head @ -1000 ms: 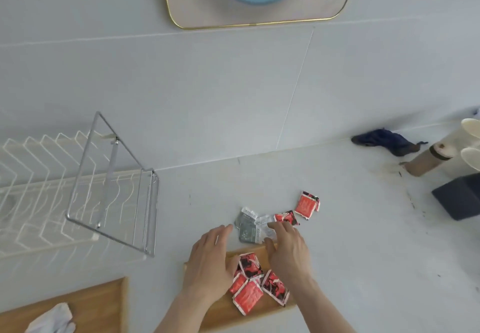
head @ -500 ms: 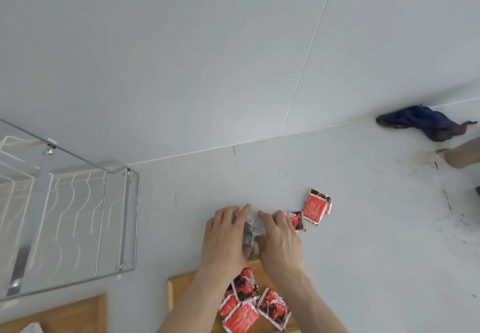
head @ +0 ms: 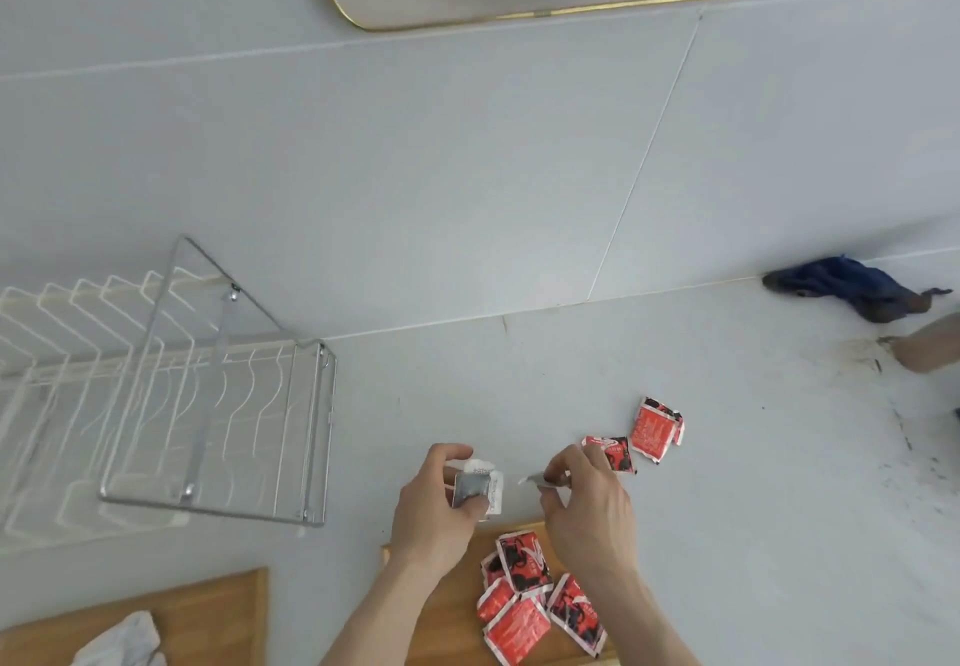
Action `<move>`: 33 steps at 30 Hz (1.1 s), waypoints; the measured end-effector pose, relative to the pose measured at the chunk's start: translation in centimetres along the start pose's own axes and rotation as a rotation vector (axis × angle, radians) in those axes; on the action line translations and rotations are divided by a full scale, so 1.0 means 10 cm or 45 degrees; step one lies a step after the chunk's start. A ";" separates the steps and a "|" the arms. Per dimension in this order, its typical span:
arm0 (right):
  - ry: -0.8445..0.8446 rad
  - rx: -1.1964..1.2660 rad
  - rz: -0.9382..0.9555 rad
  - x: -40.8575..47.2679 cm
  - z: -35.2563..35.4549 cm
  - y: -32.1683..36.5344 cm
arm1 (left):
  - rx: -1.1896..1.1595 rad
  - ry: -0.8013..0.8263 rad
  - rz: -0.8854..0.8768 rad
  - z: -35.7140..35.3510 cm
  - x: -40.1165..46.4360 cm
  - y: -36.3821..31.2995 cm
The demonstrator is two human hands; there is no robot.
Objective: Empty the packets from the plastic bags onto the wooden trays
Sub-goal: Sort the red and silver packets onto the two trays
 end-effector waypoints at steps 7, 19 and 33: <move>0.102 0.058 0.123 -0.65 -0.29 0.63 | -0.418 -0.101 0.190 0.75 -0.58 0.78; 0.590 0.066 0.179 -1.85 -1.39 1.82 | -0.622 -0.310 0.439 2.02 -1.34 2.56; 0.546 -0.259 0.389 -2.55 -1.95 2.24 | 0.040 -0.553 0.157 2.75 -1.56 3.00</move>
Point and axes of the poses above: each hand's wrist, its own x-axis towards the middle knuckle, its own z-axis out of the back of the hand, y = z × x, the point moved 4 cm from there along x, towards the middle knuckle, and after that the axes turned 1 degree about x, right-handed, at the moved point
